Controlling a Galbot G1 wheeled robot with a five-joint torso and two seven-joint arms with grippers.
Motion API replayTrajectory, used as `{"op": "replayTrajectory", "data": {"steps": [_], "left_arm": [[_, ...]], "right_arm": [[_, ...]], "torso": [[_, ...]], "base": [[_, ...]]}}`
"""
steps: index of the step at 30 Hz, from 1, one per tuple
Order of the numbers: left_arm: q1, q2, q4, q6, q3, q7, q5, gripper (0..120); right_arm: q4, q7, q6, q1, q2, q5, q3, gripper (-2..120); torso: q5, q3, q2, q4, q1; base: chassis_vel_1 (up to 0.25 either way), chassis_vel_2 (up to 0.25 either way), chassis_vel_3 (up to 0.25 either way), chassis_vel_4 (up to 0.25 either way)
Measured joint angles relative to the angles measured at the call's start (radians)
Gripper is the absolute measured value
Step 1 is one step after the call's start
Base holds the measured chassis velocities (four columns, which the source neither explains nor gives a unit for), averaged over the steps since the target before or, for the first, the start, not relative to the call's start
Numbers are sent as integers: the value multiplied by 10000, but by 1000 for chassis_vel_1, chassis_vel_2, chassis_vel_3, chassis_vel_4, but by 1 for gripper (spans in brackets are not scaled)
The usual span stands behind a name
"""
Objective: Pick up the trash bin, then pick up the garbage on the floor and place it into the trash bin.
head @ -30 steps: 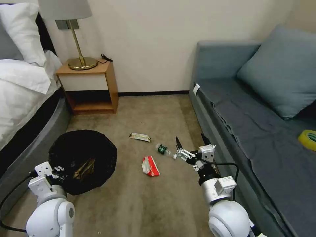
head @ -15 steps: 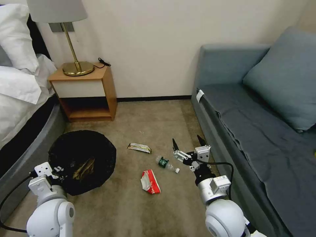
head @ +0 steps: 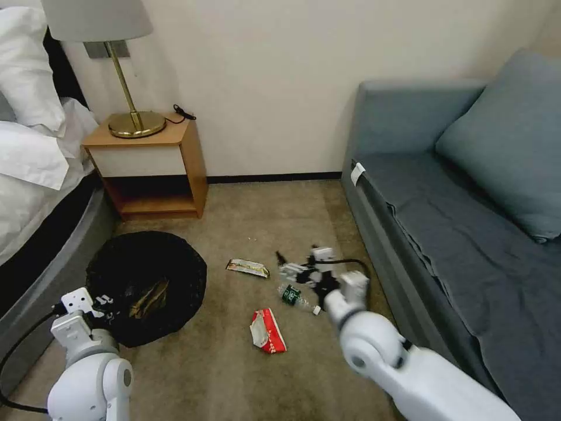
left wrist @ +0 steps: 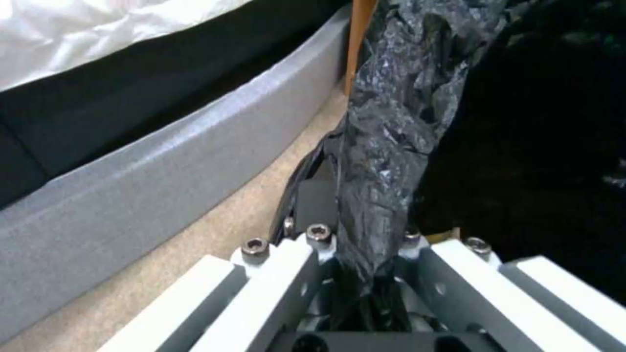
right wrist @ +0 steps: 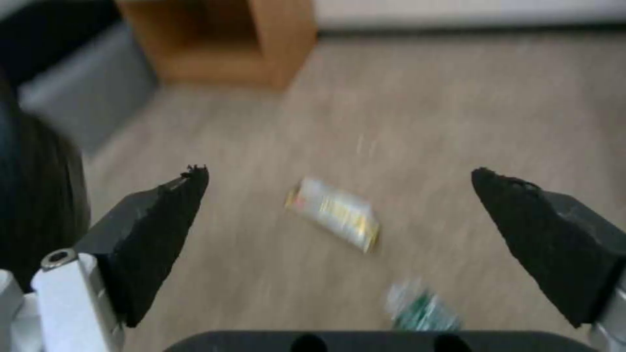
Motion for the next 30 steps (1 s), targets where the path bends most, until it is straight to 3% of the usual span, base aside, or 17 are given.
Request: {"op": "replayTrajectory", "data": {"steps": [1, 3, 10, 16, 30], "left_arm": [[7, 0, -33, -40, -17, 8, 1, 1], [27, 0, -33, -98, -31, 3, 14, 1], [64, 0, -5, -218, -91, 5, 55, 1], [58, 0, 99, -309, -86, 5, 124, 1], [0, 0, 296, -494, 19, 22, 345, 1]], "right_arm": [[-555, 326, -306, 864, 231, 845, -976, 100], [-1111, 482, -512, 1327, 544, 1273, -1690, 100], [-2837, 648, -1132, 1966, 1410, 2518, -3247, 100], [-3836, 435, -1388, 2032, 2045, 2739, -4055, 100], [-4791, 102, -1334, 1797, 2441, 2139, -4710, 100]], "torso": [[3, -1, 1, -2, 0], [-4, -1, 1, 1, 0], [4, -1, 0, -1, 0], [3, -1, 0, 0, 0], [3, -1, 0, -2, -1]], "base": [[0, 0, 0, 0], [0, 0, 0, 0], [0, 0, 0, 0], [0, 0, 0, 0], [0, 0, 0, 0]]}}
